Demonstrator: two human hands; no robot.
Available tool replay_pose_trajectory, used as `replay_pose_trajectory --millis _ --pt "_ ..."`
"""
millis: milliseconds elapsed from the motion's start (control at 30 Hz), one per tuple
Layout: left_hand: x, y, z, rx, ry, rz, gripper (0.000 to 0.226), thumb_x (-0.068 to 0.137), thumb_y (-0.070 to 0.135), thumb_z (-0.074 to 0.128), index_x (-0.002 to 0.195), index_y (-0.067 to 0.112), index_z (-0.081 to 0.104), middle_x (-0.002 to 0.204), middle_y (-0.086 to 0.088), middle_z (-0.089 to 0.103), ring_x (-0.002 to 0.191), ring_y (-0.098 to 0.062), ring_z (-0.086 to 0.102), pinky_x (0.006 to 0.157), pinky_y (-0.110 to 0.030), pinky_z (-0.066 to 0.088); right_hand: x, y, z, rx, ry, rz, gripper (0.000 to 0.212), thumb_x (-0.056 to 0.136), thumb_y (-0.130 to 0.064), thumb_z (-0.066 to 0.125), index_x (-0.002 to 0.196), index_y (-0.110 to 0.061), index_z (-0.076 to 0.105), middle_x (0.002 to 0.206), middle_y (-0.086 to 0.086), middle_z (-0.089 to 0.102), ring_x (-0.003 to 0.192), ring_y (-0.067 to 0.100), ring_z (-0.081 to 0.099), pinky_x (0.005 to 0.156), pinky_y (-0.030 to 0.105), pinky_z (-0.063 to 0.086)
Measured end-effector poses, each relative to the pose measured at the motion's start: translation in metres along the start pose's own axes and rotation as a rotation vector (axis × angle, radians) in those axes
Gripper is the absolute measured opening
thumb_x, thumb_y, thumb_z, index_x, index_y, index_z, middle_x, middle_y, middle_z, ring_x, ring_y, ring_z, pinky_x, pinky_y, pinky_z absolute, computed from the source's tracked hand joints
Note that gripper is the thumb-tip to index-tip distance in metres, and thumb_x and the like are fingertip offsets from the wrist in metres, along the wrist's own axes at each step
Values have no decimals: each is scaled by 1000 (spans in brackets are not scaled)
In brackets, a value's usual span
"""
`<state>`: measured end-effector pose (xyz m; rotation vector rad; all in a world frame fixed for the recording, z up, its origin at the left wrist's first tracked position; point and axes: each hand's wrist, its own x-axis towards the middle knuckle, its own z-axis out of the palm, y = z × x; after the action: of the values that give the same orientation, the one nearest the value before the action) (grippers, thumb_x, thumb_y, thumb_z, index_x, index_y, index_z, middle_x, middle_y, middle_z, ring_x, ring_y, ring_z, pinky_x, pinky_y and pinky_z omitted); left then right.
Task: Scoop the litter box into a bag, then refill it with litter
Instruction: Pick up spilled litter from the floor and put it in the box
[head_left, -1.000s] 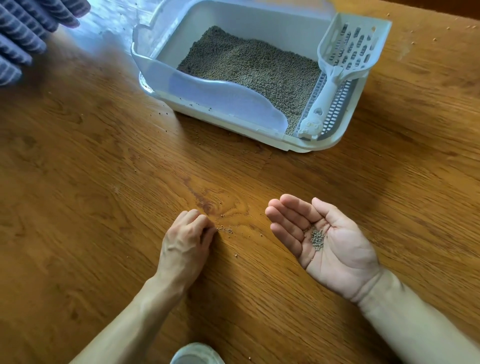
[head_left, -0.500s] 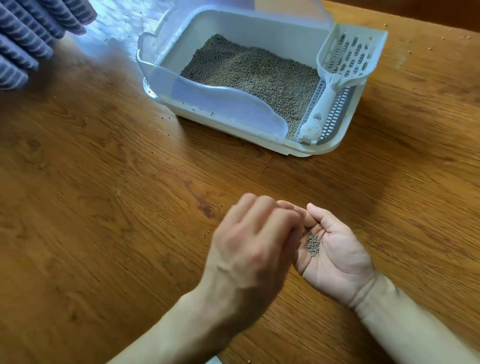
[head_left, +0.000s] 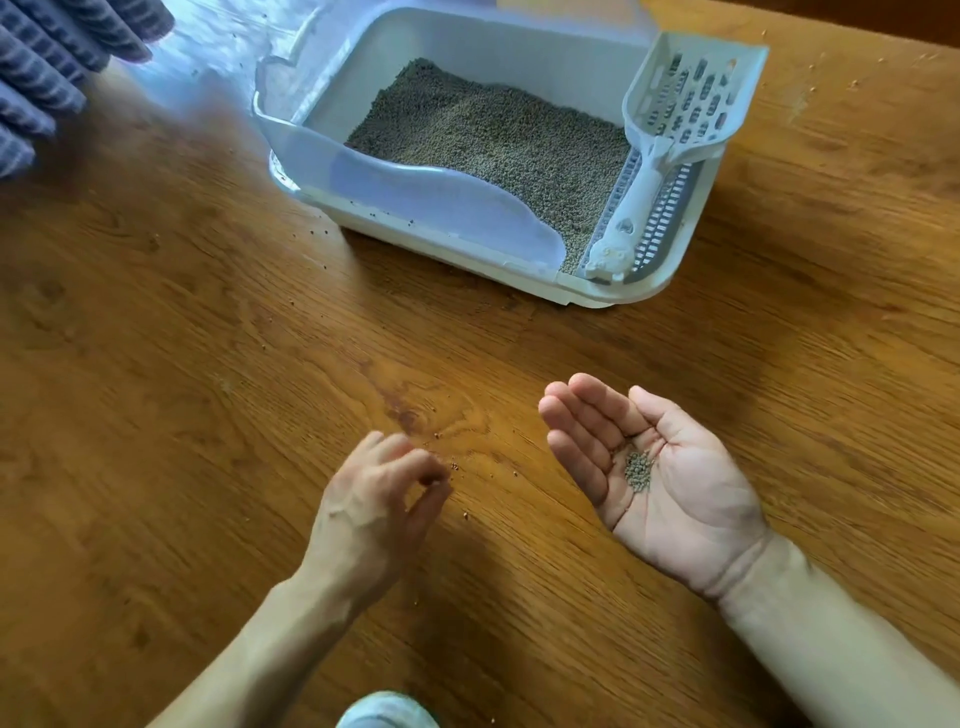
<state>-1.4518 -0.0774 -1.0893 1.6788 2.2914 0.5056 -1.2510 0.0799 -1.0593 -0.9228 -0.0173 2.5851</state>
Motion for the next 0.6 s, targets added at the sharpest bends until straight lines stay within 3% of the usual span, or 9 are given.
replay_pose_trajectory --millis 100,267,333,467,600 --pt "-16 -5 14 27 -108 11 15 80 31 82 90 22 75 86 11 62 82 -10 49 63 -33 54 2 -1 1 -2 -16 7 50 95 -32 36 100 2 74 110 20 70 103 30 69 79 39 60" --pt "-16 -1 23 37 -126 21 12 79 33 79 88 25 76 85 13 62 80 -9 49 62 -26 53 2 2 -2 -8 14 -2 50 95 -31 36 98 1 74 108 20 71 101 29 70 79 38 60" --pt "-14 0 22 79 -108 85 6 86 29 73 85 23 74 84 11 62 78 -11 48 60 -27 51 2 2 -1 -14 26 -1 50 95 -31 37 96 1 75 108 20 71 101 29 70 79 38 60" --pt "-9 6 24 240 -127 219 22 97 24 48 85 20 65 82 5 59 72 -16 48 56 -30 45 4 3 1 -31 37 5 53 98 -32 33 95 1 75 107 20 71 100 29 70 82 37 59" --pt "-6 21 18 232 -155 201 18 95 24 43 89 19 60 82 3 57 71 -15 46 56 -31 47 3 5 2 -46 36 -5 56 100 -33 31 97 2 74 108 21 71 100 30 70 83 37 58"
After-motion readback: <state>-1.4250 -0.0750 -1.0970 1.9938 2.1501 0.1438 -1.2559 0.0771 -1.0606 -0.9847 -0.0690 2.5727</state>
